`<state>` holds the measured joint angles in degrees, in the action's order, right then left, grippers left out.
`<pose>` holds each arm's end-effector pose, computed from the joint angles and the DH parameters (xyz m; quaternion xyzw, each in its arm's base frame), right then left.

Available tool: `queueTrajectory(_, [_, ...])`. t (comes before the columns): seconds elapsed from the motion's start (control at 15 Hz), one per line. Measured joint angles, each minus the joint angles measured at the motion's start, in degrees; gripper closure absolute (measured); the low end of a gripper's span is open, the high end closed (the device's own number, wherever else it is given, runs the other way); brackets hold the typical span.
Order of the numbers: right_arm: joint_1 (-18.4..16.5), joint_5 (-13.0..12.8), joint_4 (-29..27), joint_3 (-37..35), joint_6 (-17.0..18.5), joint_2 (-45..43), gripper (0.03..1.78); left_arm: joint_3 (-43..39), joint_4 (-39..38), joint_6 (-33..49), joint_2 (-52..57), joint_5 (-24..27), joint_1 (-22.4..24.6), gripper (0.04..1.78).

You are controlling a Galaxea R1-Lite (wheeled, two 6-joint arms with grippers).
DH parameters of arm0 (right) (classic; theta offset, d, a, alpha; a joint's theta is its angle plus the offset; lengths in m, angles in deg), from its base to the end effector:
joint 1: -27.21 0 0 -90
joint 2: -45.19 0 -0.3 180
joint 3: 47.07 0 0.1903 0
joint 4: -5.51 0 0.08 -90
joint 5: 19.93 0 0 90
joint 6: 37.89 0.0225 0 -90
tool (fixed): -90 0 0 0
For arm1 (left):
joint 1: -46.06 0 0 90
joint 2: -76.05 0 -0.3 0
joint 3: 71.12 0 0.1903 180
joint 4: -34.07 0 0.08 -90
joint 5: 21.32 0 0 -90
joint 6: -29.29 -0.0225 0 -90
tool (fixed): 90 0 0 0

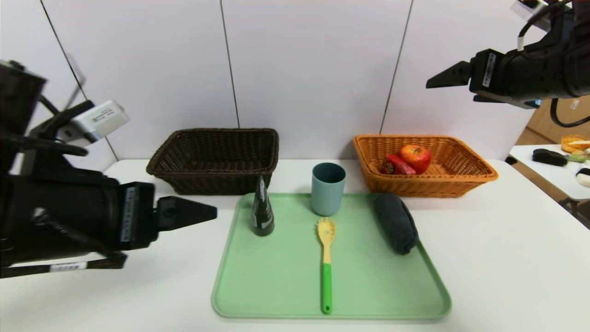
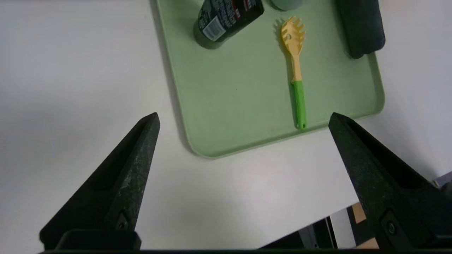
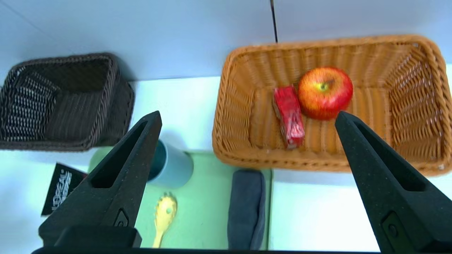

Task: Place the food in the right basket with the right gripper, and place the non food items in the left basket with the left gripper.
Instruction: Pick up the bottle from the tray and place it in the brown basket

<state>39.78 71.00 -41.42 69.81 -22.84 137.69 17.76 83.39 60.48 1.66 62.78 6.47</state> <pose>0.2743 0.0615 0.3390 0.1079 0.2079 0.0888 0.9681 0.1460 -0.1177 0.2781 -0.1341 0.3402 -0.1921 0.9107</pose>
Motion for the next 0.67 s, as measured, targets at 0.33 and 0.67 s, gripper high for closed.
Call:
queueTrajectory(0.33, [0.38, -0.38, 12.57, -17.44, -1.13, -5.05, 0.12, -0.63, -19.98, 3.30, -14.31, -16.07, -10.44, 0.13])
queueTrajectory(0.67, [0.40, -0.90, 23.70, -29.49, -3.83, -7.33, 0.12, -0.77, -23.70, 1.38, -21.55, -25.80, -12.07, 0.13])
